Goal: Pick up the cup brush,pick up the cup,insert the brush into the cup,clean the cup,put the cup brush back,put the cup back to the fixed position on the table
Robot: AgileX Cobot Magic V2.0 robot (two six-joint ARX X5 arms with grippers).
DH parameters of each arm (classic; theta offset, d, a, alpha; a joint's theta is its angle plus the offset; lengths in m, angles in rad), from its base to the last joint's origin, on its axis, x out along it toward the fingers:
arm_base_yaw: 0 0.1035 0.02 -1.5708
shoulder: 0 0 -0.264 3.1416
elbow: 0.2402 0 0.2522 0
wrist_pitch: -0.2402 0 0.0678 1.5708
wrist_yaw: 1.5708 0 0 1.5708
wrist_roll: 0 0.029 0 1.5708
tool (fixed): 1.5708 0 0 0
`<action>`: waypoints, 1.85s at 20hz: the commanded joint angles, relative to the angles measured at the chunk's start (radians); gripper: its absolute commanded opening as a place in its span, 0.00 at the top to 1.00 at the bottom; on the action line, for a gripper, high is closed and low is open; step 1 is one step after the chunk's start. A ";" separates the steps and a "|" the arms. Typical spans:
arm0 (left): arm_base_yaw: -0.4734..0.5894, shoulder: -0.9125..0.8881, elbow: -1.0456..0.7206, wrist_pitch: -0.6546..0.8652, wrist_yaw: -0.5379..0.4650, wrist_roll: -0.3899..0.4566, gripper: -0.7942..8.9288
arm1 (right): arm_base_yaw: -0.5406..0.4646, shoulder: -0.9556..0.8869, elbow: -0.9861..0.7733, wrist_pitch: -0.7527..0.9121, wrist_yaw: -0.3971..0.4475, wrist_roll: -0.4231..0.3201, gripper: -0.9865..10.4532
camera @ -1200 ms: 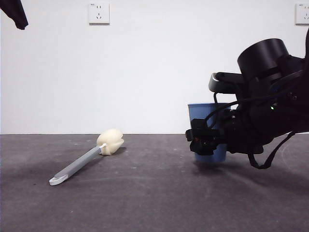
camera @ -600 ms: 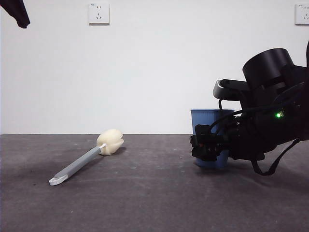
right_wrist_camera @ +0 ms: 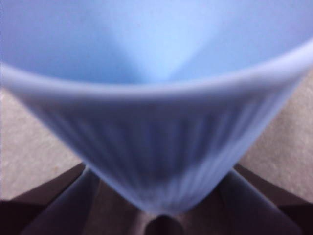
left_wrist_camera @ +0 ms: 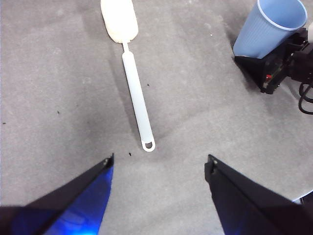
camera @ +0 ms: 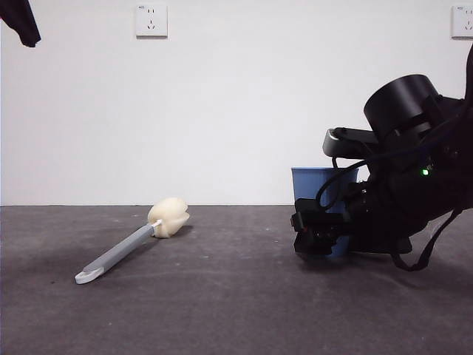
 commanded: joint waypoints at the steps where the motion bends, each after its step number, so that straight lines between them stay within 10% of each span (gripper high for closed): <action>1: -0.001 -0.002 -0.007 0.001 -0.005 0.007 0.59 | 0.004 -0.029 -0.019 -0.072 -0.004 0.029 0.57; 10: -0.001 -0.002 -0.007 0.000 -0.005 0.008 0.60 | 0.026 -0.457 -0.019 -0.673 -0.006 0.080 0.55; 20: -0.001 -0.002 -0.007 -0.016 0.003 0.126 0.60 | 0.033 -1.108 0.062 -1.303 -0.242 0.136 0.56; 28: -0.001 -0.002 -0.007 -0.113 0.111 0.225 0.60 | 0.035 -1.141 0.337 -1.742 -0.344 0.068 0.56; 37: -0.001 -0.002 -0.007 -0.120 0.127 0.224 0.60 | 0.038 -1.138 0.381 -1.794 -0.344 0.054 0.56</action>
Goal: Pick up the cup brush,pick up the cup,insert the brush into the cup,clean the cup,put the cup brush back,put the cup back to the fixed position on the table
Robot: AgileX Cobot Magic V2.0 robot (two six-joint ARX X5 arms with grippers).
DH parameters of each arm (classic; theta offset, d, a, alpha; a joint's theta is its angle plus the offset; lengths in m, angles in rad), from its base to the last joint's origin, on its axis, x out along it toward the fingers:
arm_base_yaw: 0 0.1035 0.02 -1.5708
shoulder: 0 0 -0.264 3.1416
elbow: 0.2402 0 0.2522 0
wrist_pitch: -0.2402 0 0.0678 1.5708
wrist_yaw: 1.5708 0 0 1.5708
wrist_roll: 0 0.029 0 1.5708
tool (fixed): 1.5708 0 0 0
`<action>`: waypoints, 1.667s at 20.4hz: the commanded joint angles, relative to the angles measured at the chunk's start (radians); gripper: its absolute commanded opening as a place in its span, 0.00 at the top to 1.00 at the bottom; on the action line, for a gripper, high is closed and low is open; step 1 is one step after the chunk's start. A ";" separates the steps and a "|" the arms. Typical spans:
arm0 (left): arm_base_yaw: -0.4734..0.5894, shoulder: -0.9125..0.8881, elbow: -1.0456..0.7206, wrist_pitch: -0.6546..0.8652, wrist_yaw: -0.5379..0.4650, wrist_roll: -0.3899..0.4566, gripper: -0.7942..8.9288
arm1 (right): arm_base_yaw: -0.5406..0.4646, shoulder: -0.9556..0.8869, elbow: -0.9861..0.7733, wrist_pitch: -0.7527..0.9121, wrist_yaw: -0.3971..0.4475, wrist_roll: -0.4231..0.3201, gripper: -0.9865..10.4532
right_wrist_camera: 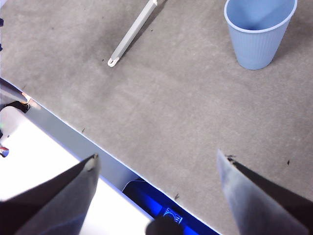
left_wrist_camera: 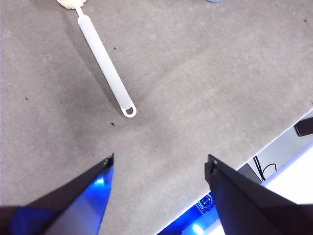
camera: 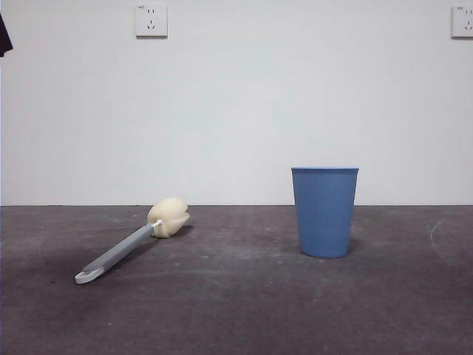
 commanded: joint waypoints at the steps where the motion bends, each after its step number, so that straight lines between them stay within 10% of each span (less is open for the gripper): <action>1: -0.001 -0.002 -0.007 0.002 0.002 0.011 0.60 | 0.001 0.000 -0.001 0.001 -0.001 -0.008 0.56; 5: -0.001 -0.002 -0.007 0.003 0.001 0.011 0.94 | 0.001 0.000 -0.001 0.001 -0.001 -0.008 0.93; 27: 0.001 -0.018 -0.007 0.009 -0.005 0.019 0.92 | 0.001 -0.001 -0.001 0.002 0.006 -0.016 0.91; 31: 0.112 -0.124 -0.009 0.389 0.001 0.274 0.92 | 0.001 -0.001 -0.001 0.002 0.006 -0.016 0.91; 34: 0.293 -0.219 -0.009 0.670 0.081 0.299 0.92 | 0.001 -0.001 -0.001 0.002 0.006 -0.016 0.91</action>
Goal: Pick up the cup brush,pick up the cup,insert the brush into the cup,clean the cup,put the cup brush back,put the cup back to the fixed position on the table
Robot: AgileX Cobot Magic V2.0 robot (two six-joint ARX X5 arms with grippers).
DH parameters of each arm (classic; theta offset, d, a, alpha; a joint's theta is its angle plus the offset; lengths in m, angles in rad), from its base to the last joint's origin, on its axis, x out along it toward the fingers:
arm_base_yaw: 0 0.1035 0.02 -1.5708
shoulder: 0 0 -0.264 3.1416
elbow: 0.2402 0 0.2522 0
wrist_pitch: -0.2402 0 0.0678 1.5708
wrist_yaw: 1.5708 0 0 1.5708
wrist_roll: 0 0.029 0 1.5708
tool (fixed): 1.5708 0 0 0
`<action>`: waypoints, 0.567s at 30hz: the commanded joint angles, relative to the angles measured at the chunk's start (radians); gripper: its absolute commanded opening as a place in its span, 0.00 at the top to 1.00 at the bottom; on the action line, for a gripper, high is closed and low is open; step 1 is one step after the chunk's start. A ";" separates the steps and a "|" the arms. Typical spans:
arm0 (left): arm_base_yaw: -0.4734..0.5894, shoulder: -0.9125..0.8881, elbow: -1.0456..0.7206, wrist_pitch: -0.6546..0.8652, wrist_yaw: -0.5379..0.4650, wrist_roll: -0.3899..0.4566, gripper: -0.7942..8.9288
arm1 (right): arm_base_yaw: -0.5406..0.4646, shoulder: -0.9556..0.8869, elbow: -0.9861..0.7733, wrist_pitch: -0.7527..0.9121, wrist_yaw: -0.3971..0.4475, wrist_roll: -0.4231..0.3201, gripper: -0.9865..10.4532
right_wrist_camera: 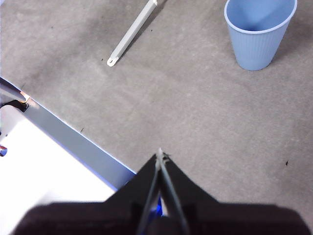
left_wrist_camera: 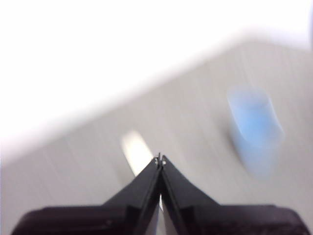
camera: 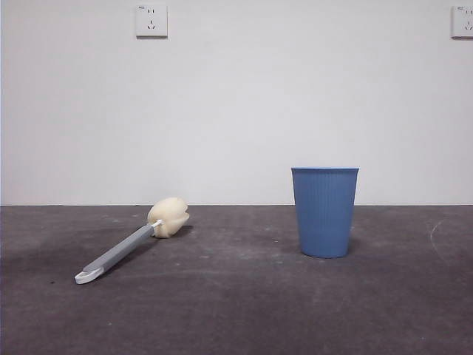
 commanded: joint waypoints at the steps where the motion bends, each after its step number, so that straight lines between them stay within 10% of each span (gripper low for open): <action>1: 0.143 -0.067 -0.005 0.163 0.006 0.064 0.92 | 0.001 -0.002 -0.001 0.002 0.003 -0.008 0.91; 17: 0.332 -0.448 -0.628 0.479 -0.040 0.007 0.92 | 0.001 -0.002 -0.001 0.002 0.003 -0.008 0.91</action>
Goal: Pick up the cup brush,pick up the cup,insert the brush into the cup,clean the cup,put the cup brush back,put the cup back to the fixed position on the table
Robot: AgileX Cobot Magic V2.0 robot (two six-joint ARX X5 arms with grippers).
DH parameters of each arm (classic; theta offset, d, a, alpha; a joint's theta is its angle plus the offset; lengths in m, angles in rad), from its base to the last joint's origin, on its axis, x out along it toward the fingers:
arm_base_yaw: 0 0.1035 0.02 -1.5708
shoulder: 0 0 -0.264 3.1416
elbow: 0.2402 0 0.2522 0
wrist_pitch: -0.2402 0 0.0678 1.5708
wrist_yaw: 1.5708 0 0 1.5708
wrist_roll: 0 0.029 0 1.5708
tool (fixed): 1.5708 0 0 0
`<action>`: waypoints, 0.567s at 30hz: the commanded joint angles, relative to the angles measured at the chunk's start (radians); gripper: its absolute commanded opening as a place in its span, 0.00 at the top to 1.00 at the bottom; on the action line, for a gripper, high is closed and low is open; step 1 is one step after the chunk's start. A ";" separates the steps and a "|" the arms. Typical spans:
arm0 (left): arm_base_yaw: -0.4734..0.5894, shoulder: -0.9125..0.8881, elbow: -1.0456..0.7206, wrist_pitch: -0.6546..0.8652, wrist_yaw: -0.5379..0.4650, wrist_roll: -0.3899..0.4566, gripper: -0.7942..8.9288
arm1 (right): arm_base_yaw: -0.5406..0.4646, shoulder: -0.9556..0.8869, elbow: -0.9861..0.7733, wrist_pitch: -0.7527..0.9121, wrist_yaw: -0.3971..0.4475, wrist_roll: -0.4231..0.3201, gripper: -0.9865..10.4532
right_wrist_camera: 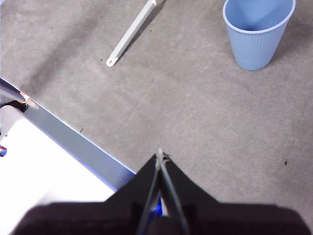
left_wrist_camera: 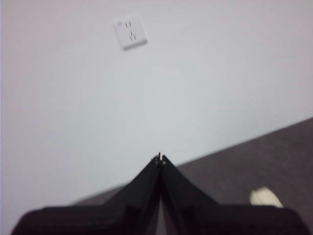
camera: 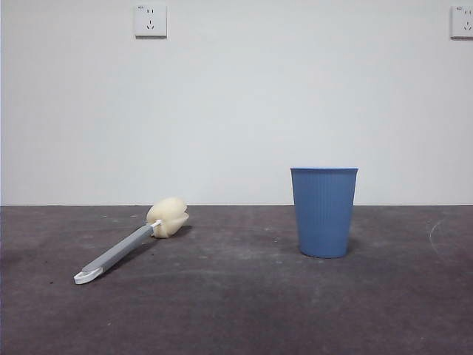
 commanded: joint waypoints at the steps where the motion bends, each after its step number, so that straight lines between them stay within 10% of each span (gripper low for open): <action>1: 0.003 -0.056 -0.133 0.035 -0.003 -0.062 0.92 | 0.001 -0.002 -0.001 0.002 0.003 -0.008 0.91; 17: 0.003 -0.229 -0.390 -0.205 -0.004 -0.209 0.92 | 0.001 -0.001 -0.001 0.002 0.003 -0.008 0.91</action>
